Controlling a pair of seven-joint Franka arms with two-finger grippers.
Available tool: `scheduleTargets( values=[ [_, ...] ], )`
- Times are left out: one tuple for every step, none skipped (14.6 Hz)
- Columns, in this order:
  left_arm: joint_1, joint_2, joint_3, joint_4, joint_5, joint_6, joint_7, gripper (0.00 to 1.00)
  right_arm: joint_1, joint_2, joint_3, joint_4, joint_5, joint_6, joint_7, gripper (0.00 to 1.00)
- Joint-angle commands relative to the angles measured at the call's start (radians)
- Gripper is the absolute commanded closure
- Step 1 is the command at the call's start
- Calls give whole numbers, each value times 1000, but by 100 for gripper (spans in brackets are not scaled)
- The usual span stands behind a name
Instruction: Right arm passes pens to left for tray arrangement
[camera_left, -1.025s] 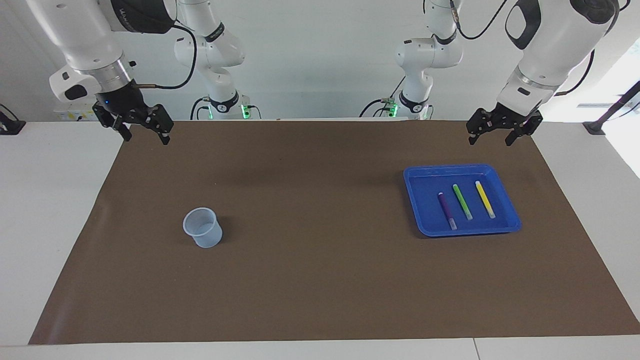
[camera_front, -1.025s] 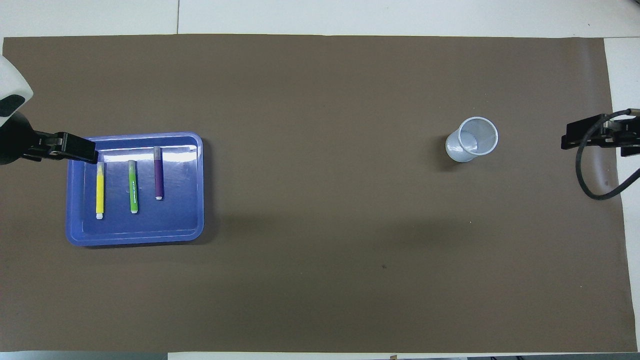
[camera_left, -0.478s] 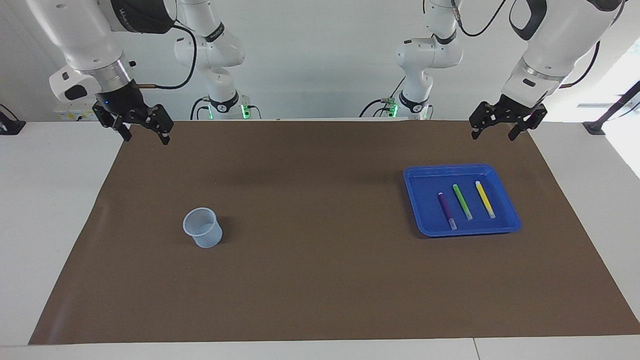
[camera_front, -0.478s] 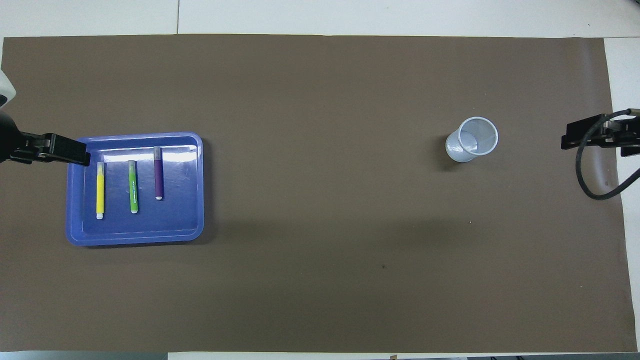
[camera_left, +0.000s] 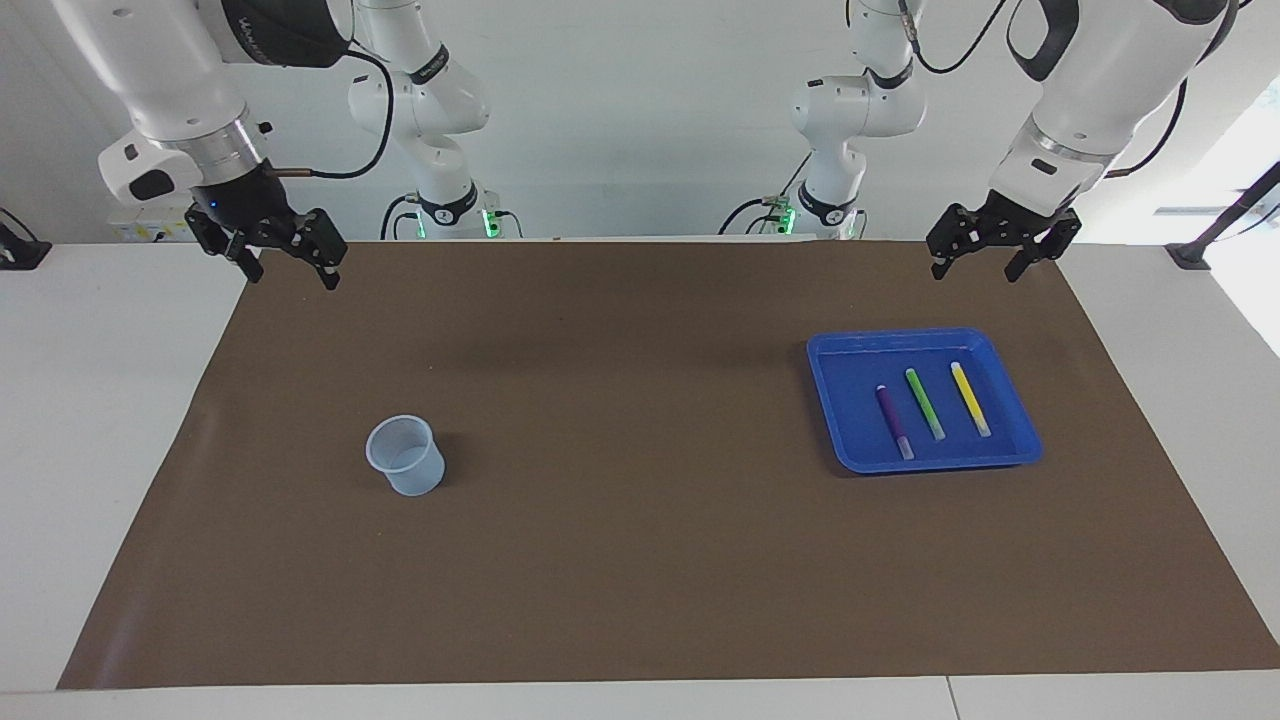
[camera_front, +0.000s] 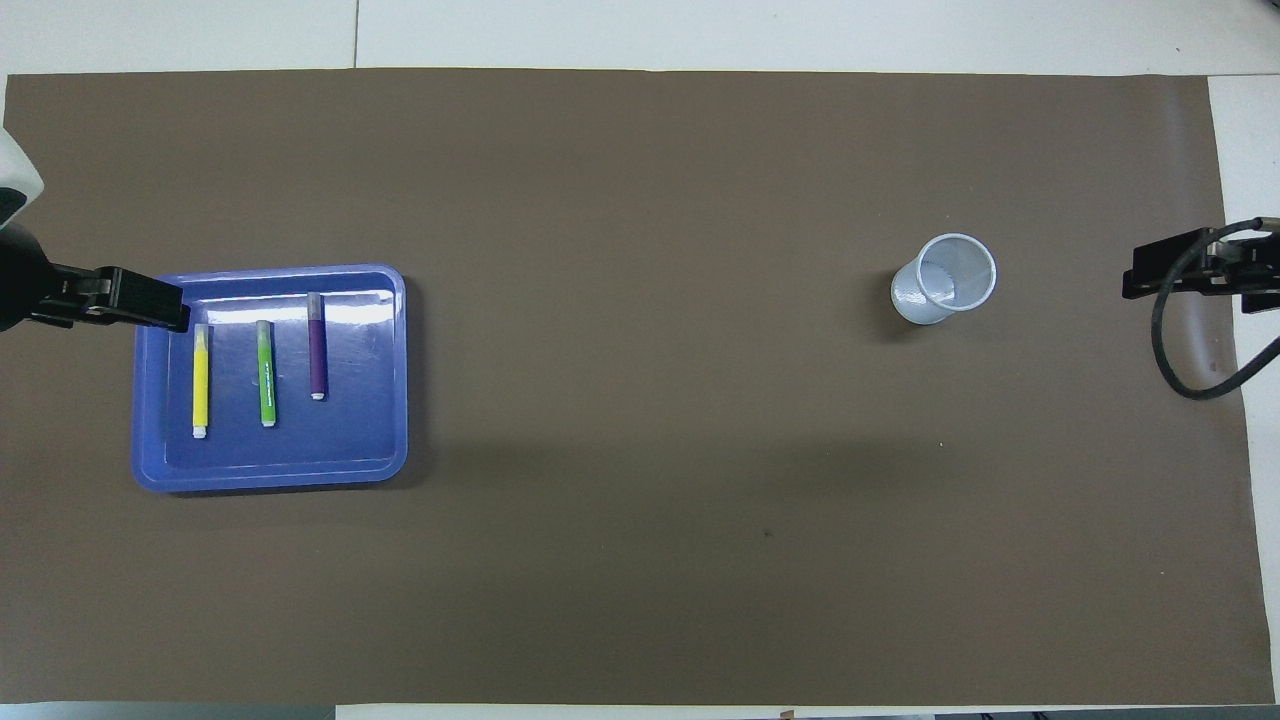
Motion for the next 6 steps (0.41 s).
scheduleTargets(
  values=[
    [-13,-15,6,-9,-7,12,-18,0,-7,-1,5,1,-1,-11,17,0],
    [-13,-16,6,-11,-5,9,-12,0,-7,-1,5,1,0,-11,15,0],
    [-13,-16,6,-12,-7,7,-12,0,-7,-1,5,-1,-1,-11,15,0],
    [-13,-16,6,-12,-5,7,-12,0,-7,-1,5,1,-1,-11,17,0],
    [-13,-16,6,-12,-7,7,-14,0,-7,-1,5,-1,-1,-11,15,0],
    [-13,-16,6,-12,-7,9,-14,0,-7,-1,5,-1,-1,-11,15,0]
  ],
)
